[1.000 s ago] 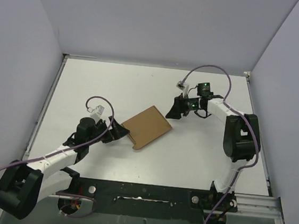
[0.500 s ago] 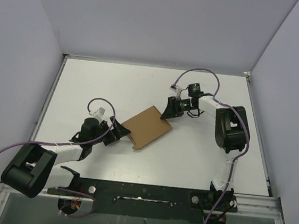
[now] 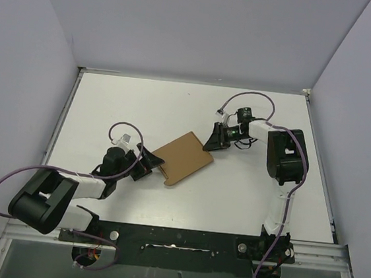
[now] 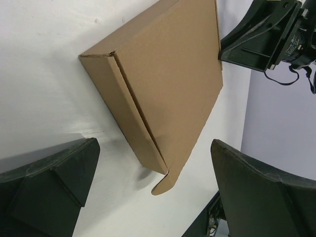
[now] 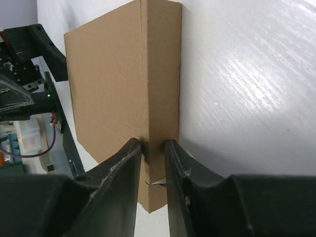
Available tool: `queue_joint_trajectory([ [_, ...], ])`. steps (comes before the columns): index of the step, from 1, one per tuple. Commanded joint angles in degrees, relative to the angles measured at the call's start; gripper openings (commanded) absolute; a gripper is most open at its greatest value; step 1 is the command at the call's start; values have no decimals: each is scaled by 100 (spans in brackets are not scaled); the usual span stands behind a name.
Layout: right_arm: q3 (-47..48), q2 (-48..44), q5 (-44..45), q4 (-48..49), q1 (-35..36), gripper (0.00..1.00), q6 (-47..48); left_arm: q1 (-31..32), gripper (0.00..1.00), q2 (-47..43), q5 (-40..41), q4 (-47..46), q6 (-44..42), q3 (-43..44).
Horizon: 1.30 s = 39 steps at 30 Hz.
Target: Fold the paper box
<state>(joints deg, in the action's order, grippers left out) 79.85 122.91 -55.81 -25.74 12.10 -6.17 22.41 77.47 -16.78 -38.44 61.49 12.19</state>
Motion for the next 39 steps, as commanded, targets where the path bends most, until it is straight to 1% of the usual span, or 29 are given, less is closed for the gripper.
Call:
queue_joint_trajectory([
  [1, 66, 253, -59, 17, -90, 19, -231, 146, 98, 100, 205, -416, 126, 115],
  [3, 42, 271, -51, 41, -112, 16, -279, 202, 98, 150, 226, -353, 134, 187],
  [14, -75, 454, -93, 155, -331, 14, -587, 434, 98, 274, 488, -86, 269, 357],
  [21, -32, 501, 33, 39, -327, 14, -561, 482, 97, 543, 580, -444, 387, 428],
  [25, -6, 521, 53, -1, -314, 14, -543, 610, 94, 719, 677, -613, 435, 587],
  [29, -9, 518, 44, -2, -319, 13, -534, 727, 83, 956, 841, -809, 585, 671],
  [31, -14, 516, 37, -2, -320, 14, -530, 782, 76, 1098, 943, -1092, 719, 627],
  [34, -14, 514, 28, 3, -320, 15, -530, 840, 67, 1233, 1046, -1270, 881, 616],
  [37, -14, 507, -40, 15, -321, 17, -496, 913, 53, 1255, 1132, -1343, 930, 648],
  [39, -6, 503, -116, 25, -315, 23, -450, 958, 46, 1252, 1196, -1357, 942, 674],
])
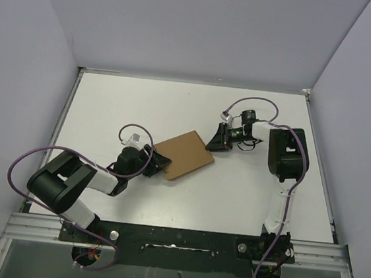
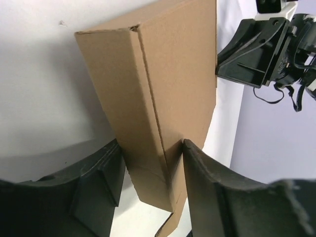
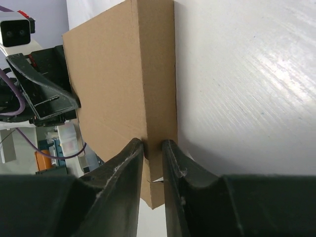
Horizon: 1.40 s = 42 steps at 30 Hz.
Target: Fold the paper box
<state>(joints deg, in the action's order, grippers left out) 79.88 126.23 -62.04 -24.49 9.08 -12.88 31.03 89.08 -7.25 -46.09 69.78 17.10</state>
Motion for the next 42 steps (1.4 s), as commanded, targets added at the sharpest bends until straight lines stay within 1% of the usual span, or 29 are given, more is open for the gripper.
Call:
queue_joint_trajectory([
  [1, -1, 162, 474, -104, -20, 25, 268, 112, 43, 78, 256, -596, 111, 194],
  [3, 64, 91, 428, -202, -19, 34, 502, 127, 38, 24, 259, -592, 107, 201],
  [5, 156, -113, 548, -397, -47, 43, 811, 127, 37, -76, 274, -565, 106, 170],
  [7, 254, -365, 641, -621, -150, 52, 1108, 129, 34, -237, 297, -519, 111, 106],
  [9, 262, -685, 664, -717, -334, 56, 1272, 127, 34, -435, 318, -416, 112, 52],
  [13, 128, -1376, 718, -893, -674, 59, 1679, 132, 33, -986, 338, 34, 71, 41],
  [16, -3, -2063, 658, -1026, -717, 59, 2144, 141, 33, -1427, 293, 405, 96, 93],
  [18, -165, -2620, 606, -929, -660, 60, 2400, 147, 33, -1699, 236, 744, 222, 186],
  [20, -395, -3199, 762, -829, -596, 64, 2666, 155, 33, -1898, 98, 1323, 320, 411],
  [22, -874, -3874, 699, -491, -583, 66, 2953, 179, 33, -2024, -56, 1809, 480, 623],
  [23, -1114, -4165, 662, -378, -577, 67, 3063, 191, 33, -2041, -81, 1847, 559, 661],
  [25, -1631, -4711, 416, -58, -512, 74, 3367, 218, 30, -2025, -102, 1809, 747, 711],
  [27, -2173, -5262, 234, 286, -350, 85, 3861, 244, 29, -1934, -121, 1884, 951, 846],
  [29, -2665, -5715, 224, 518, -156, 100, 4585, 302, 29, -1751, -166, 2094, 1232, 1067],
  [31, -3050, -5979, 402, 770, -68, 98, 4910, 335, 29, -1476, -284, 2291, 1556, 1275],
  [35, -3051, -6017, 511, 278, 179, 98, 5562, 386, 29, -1003, -324, 2491, 2016, 1582],
  [38, -3167, -6077, 1079, 165, 690, 98, 6045, 407, 29, -783, -275, 2684, 2178, 1846],
  [42, -3272, -5945, 1920, 380, 1273, 98, 6134, 450, 29, -675, -159, 3007, 2288, 2149],
])
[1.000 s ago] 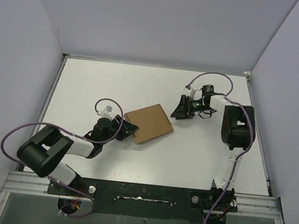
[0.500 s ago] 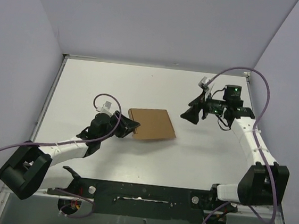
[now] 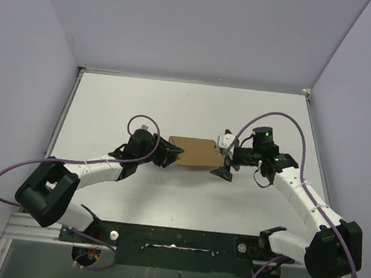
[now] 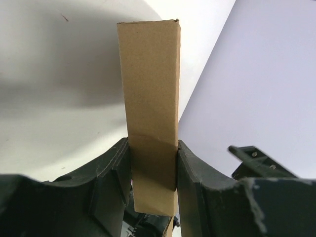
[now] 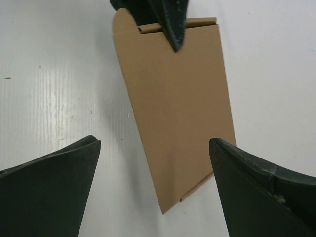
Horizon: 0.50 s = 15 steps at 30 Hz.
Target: Fold the paper box
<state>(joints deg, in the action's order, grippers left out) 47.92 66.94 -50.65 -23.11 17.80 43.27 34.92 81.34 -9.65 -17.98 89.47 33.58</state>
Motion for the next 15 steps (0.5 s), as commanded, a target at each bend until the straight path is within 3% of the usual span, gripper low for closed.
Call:
queue_joint_trajectory([
  [1, -99, 24, 931, 294, 554, 98, 540, 76, 29, 101, 128, 258, 377, 527],
  [9, -592, 358, 2949, 1581, 1560, 100, 782, 128, 29, -66, 435, 541, 872, 442],
  [15, -742, 707, 3893, 2242, 2026, 87, 861, 147, 29, -192, 545, 581, 1080, 360],
])
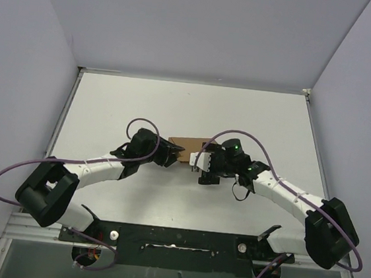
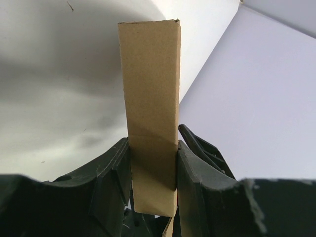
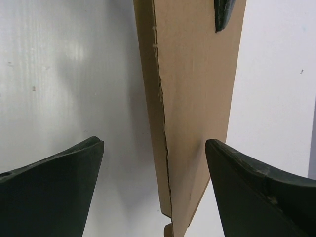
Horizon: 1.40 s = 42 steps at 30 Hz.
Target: Fold the paper box
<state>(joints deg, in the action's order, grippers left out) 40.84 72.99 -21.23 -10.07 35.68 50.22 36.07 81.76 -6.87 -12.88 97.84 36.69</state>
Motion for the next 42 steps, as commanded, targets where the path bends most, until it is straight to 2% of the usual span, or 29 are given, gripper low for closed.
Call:
queue_joint_trajectory([
  [1, -54, 135, 1085, 1048, 333, 84, 197, 31, 29, -243, 266, 83, 256, 49],
  [5, -101, 259, 1583, 1360, 495, 69, 354, 39, 29, -328, 313, 188, 294, 53],
  [9, -111, 282, 1686, 1437, 528, 49, 410, 37, 31, -420, 366, 132, 408, -71],
  [15, -107, 247, 1676, 1466, 541, 38, 370, 43, 35, -500, 347, -66, 497, -196],
  [16, -103, 230, 1675, 1464, 551, 37, 367, 44, 38, -514, 341, -105, 491, -209],
  [23, 35, 54, 1266, 1229, 316, 31, -96, 43, 74, -697, 243, -364, 343, -267],
  [28, 173, -234, 795, 981, -77, 30, -561, 40, 90, -1237, 340, -241, -47, -345],
  [31, 294, -417, 289, 705, -453, 30, -971, 39, 98, -1724, 581, 146, -676, -271],
  [37, 692, -669, -1051, 189, -1420, 30, -2101, 44, 98, -2520, 859, 563, -2748, -54],
  [39, 790, -681, -1684, 151, -1765, 30, -2692, 48, 98, -2652, 661, 177, -3595, -180],
  [42, 870, -612, -2544, 290, -2297, 30, -3618, 55, 98, -2778, -16, -976, -4953, -674],
])
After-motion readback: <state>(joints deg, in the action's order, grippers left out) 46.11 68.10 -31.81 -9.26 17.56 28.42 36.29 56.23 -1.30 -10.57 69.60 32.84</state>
